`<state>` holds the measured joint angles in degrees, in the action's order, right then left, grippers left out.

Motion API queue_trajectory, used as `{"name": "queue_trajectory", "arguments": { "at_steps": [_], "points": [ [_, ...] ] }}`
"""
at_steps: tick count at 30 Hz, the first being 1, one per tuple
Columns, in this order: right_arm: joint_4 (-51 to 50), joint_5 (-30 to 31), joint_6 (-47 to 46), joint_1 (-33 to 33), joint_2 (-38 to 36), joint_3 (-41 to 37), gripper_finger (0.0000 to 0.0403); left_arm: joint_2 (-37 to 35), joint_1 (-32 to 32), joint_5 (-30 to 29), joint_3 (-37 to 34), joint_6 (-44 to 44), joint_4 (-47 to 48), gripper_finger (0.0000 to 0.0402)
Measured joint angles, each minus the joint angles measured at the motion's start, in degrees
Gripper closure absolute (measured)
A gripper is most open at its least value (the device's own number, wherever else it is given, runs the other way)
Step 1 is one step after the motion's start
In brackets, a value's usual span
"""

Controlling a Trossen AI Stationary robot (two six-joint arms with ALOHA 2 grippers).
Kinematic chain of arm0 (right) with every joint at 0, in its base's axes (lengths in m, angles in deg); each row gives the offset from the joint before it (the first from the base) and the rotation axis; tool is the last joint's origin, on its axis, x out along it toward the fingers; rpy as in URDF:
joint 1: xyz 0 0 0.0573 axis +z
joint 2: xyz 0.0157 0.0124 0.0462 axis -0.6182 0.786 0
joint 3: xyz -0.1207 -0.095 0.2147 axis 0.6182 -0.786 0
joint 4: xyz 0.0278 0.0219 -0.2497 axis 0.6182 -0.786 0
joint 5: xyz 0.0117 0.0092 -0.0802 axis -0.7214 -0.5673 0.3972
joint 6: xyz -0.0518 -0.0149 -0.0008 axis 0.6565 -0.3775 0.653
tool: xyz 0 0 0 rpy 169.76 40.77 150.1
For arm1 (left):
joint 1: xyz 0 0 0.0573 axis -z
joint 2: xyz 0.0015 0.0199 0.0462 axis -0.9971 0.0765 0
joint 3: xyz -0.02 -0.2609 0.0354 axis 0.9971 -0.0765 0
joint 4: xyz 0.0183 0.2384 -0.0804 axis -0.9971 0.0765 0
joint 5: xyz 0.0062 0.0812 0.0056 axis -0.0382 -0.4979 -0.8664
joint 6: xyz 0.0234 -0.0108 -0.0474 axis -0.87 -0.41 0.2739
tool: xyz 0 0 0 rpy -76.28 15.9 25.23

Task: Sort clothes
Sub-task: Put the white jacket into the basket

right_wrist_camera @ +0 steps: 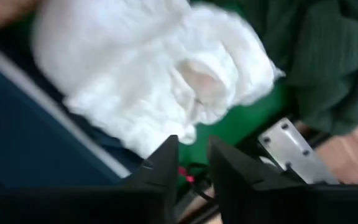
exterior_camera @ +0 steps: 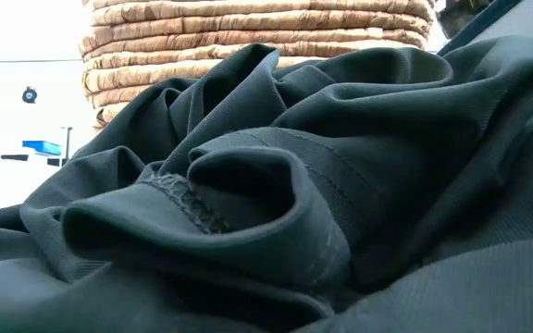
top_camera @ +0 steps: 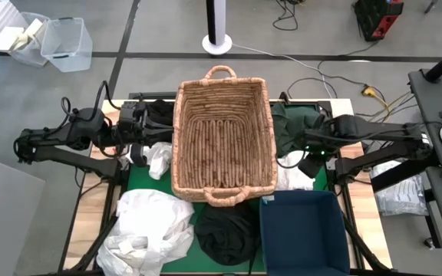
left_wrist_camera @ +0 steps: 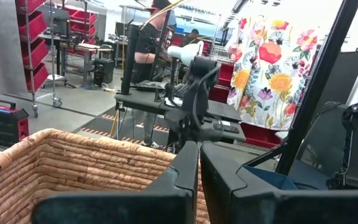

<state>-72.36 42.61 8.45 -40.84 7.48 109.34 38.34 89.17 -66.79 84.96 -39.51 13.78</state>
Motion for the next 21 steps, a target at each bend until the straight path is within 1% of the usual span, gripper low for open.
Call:
{"name": "queue_trajectory", "arguments": {
  "at_steps": [3,6,9,11,14,16,19,21],
  "points": [
    [0.4,-1.5,-0.4,0.0,0.2,-3.0,0.0260,0.0,0.0,0.0,0.0,0.0,0.0,0.0401],
    [1.0,-1.4,-0.4,0.0,-0.8,-4.8,0.0212,0.0,0.0,0.0,0.0,0.0,0.0,0.0401],
    [2.1,0.9,-0.3,0.1,-3.8,-5.5,0.0171,0.0,0.0,0.0,0.0,0.0,0.0,0.0401],
    [4.6,3.2,-0.6,0.2,-6.9,-6.2,0.0148,0.0,0.0,0.0,0.0,0.0,0.0,0.0401],
    [10.3,5.9,-3.3,0.2,-11.8,-8.3,0.0122,0.0,0.0,0.0,0.0,0.0,0.0,0.0401],
    [14.4,6.6,-4.9,0.2,-14.6,-10.3,0.0111,0.0,0.0,0.1,0.0,0.0,0.0,0.0401],
    [19.7,6.6,-9.4,0.2,-17.1,-14.2,0.0100,0.1,0.0,0.1,0.0,-0.7,0.0,0.0401],
    [20.9,6.6,-14.2,0.2,-17.7,-16.5,0.0097,0.1,0.0,0.0,0.0,-1.5,0.0,0.0401]
  ]
}}
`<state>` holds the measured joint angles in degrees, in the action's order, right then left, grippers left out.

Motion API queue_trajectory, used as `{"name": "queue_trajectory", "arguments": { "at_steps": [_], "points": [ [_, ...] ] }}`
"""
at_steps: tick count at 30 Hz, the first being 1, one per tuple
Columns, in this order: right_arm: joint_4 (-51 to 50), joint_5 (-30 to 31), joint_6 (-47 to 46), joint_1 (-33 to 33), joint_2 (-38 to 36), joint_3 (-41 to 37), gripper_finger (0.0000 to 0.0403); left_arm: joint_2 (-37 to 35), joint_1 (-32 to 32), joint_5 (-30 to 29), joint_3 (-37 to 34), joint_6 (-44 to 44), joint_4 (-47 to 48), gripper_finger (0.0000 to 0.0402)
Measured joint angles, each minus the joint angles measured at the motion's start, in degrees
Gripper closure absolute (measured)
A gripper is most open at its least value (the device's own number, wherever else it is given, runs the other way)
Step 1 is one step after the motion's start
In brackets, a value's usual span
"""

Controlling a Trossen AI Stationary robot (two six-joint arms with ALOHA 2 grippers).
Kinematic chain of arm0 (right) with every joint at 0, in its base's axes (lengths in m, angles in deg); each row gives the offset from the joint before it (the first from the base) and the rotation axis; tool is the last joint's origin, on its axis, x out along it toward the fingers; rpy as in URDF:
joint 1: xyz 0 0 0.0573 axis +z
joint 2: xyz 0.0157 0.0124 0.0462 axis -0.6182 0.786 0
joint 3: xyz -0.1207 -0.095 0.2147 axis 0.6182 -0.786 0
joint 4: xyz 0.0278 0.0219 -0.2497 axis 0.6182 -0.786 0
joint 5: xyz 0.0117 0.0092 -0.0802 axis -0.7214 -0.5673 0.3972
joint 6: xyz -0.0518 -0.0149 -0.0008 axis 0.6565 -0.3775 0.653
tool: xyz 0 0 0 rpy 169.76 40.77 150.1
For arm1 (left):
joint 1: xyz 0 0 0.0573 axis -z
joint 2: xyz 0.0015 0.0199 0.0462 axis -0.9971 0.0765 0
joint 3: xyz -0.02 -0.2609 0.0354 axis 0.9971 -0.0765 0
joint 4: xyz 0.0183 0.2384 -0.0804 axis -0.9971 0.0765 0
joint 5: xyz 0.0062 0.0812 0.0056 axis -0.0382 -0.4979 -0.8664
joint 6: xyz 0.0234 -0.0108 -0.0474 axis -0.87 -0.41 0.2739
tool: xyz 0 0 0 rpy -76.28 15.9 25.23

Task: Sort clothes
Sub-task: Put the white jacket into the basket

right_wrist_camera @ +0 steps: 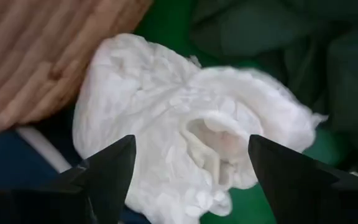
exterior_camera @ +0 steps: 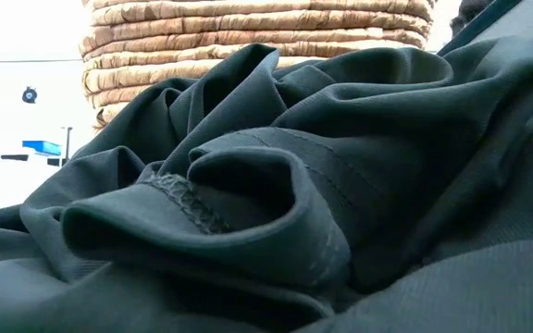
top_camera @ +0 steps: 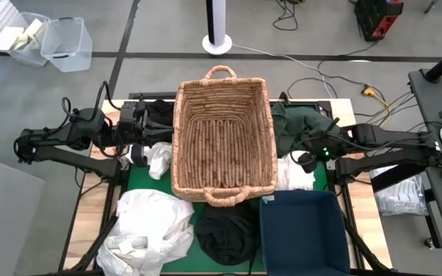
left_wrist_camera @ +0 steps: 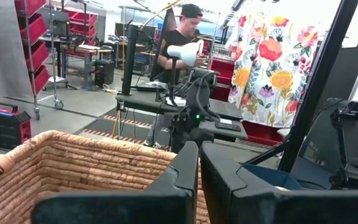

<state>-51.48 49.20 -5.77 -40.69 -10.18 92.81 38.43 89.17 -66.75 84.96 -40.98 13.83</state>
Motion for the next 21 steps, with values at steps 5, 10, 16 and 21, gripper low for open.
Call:
{"name": "queue_trajectory", "arguments": {
  "at_steps": [5,10,16,21],
  "points": [
    [3.2,0.2,-14.4,0.0,0.4,-4.5,0.0101,0.0,0.0,0.0,0.0,-0.1,0.0,0.0401],
    [9.1,0.0,-16.6,0.0,0.9,-5.2,0.0106,0.0,0.0,-0.1,0.0,-0.1,0.0,0.0402],
    [9.1,0.0,-18.9,0.0,3.7,-5.4,0.0104,0.0,0.0,-0.1,0.0,-1.1,0.1,0.0401],
    [9.1,0.0,-21.3,0.0,7.9,-5.5,0.0109,0.0,0.0,-0.1,0.0,-1.7,0.2,0.0401]
  ]
}}
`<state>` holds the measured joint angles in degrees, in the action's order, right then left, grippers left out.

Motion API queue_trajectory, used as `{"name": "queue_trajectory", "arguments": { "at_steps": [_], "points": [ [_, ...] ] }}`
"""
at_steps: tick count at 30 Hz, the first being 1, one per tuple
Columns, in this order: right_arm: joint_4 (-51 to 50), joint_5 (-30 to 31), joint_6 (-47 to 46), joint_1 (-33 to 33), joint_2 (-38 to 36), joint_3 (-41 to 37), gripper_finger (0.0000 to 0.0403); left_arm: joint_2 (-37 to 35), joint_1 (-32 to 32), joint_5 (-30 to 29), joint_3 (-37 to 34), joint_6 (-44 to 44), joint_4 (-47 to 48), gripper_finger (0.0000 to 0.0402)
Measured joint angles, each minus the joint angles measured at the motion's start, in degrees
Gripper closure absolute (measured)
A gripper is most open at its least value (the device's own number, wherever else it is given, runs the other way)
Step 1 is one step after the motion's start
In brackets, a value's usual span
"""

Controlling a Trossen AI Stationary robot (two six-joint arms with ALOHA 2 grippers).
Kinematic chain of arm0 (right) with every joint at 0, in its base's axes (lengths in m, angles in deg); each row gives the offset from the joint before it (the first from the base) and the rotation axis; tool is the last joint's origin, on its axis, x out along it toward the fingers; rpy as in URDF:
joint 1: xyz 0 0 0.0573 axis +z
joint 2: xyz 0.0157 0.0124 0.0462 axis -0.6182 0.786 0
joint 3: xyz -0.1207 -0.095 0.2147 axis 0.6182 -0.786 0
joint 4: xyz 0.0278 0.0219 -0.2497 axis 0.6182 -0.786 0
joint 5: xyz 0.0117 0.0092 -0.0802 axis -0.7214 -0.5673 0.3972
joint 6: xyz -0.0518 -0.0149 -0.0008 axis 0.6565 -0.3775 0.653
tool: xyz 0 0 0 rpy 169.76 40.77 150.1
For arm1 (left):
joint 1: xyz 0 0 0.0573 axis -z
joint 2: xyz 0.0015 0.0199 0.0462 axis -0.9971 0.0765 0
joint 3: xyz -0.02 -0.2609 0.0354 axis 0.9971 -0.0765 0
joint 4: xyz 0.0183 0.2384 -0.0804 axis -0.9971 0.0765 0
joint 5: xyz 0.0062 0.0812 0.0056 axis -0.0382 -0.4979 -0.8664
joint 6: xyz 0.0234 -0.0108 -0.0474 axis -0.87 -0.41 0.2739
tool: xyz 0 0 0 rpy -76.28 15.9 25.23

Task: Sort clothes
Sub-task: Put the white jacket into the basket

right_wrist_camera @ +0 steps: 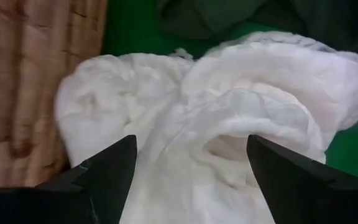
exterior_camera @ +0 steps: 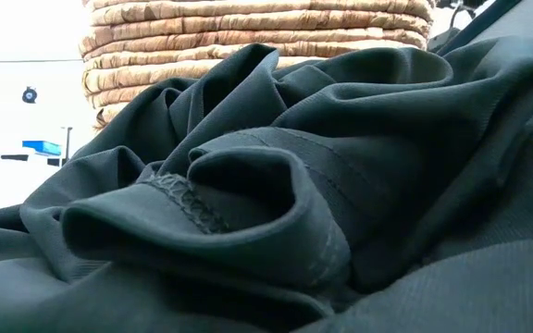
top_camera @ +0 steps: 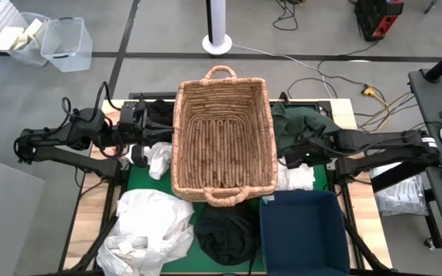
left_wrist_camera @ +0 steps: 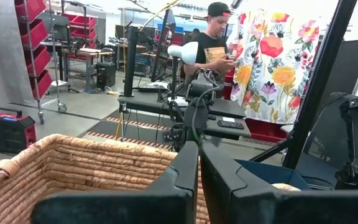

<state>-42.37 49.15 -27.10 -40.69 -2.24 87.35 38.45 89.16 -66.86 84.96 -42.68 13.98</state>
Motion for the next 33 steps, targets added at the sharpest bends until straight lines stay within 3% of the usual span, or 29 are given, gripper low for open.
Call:
{"name": "queue_trajectory", "arguments": {
  "at_steps": [6,11,24,33],
  "points": [
    [0.2,0.0,-2.2,0.0,5.0,0.0,0.0131,0.0,0.0,0.0,0.0,-0.1,0.0,0.0401],
    [0.1,0.0,-2.2,0.0,7.2,0.0,0.0172,0.0,0.0,0.0,0.0,0.0,0.0,0.0401],
    [-0.1,2.0,0.8,0.0,7.5,-0.8,0.0382,0.0,0.0,0.0,0.0,0.0,0.0,0.0401],
    [-0.8,1.7,0.8,0.0,5.3,0.5,0.0389,0.0,0.0,0.0,0.0,-0.5,0.0,0.0401]
  ]
}}
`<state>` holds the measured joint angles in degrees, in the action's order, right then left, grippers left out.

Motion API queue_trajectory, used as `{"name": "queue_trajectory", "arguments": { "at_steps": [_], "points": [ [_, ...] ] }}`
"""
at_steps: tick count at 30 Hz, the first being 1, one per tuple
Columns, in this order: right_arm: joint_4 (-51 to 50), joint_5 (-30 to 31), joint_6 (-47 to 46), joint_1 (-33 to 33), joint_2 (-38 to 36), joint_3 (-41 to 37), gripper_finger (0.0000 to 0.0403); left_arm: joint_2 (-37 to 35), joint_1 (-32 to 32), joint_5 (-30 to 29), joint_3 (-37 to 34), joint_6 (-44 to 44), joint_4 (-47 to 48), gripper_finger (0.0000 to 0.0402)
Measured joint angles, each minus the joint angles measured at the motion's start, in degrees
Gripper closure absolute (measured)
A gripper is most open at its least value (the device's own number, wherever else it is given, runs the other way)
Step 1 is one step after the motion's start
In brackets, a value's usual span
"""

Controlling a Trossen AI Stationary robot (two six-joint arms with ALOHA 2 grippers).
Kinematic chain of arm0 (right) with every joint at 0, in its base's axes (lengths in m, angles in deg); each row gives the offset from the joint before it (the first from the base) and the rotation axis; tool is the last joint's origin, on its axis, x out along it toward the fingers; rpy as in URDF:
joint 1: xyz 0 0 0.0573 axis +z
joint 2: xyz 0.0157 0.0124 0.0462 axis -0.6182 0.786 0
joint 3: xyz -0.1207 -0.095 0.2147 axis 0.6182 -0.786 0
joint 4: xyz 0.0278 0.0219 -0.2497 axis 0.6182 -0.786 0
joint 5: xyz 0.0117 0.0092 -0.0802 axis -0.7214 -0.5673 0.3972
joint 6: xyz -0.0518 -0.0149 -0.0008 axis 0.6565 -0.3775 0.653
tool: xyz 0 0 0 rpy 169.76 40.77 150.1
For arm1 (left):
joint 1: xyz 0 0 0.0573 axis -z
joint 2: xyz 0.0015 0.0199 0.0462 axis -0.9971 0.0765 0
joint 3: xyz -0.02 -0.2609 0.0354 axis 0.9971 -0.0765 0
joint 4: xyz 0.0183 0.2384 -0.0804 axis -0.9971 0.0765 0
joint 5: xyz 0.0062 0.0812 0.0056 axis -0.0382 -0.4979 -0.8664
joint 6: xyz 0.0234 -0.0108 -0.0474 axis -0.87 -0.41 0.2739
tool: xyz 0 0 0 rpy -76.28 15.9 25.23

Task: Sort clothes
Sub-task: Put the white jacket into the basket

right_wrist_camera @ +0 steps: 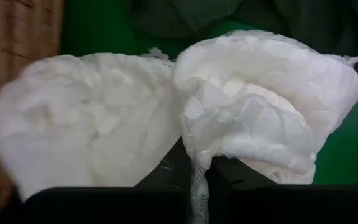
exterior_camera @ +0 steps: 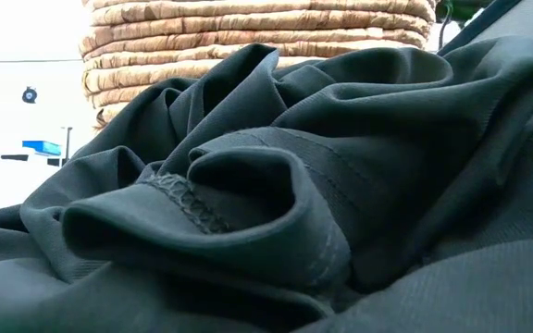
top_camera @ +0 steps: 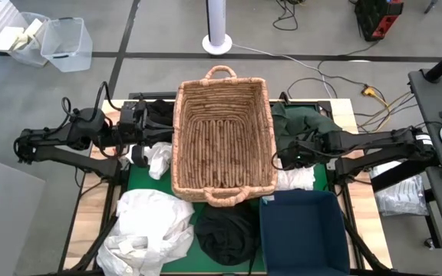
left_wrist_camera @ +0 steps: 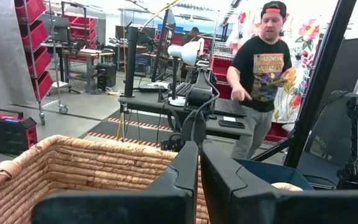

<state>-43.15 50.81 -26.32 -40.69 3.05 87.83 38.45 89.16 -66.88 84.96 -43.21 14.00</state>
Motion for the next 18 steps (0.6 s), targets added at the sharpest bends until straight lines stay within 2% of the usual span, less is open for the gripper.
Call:
{"name": "queue_trajectory", "arguments": {
  "at_steps": [7,18],
  "points": [
    [-5.0,1.5,0.7,0.0,-2.9,5.6,0.0390,-0.1,0.0,0.0,0.0,0.0,0.0,0.0401],
    [-6.5,13.3,7.9,0.0,-3.7,18.9,0.0390,-0.2,0.0,0.0,0.0,0.0,0.0,0.0401]
  ]
}}
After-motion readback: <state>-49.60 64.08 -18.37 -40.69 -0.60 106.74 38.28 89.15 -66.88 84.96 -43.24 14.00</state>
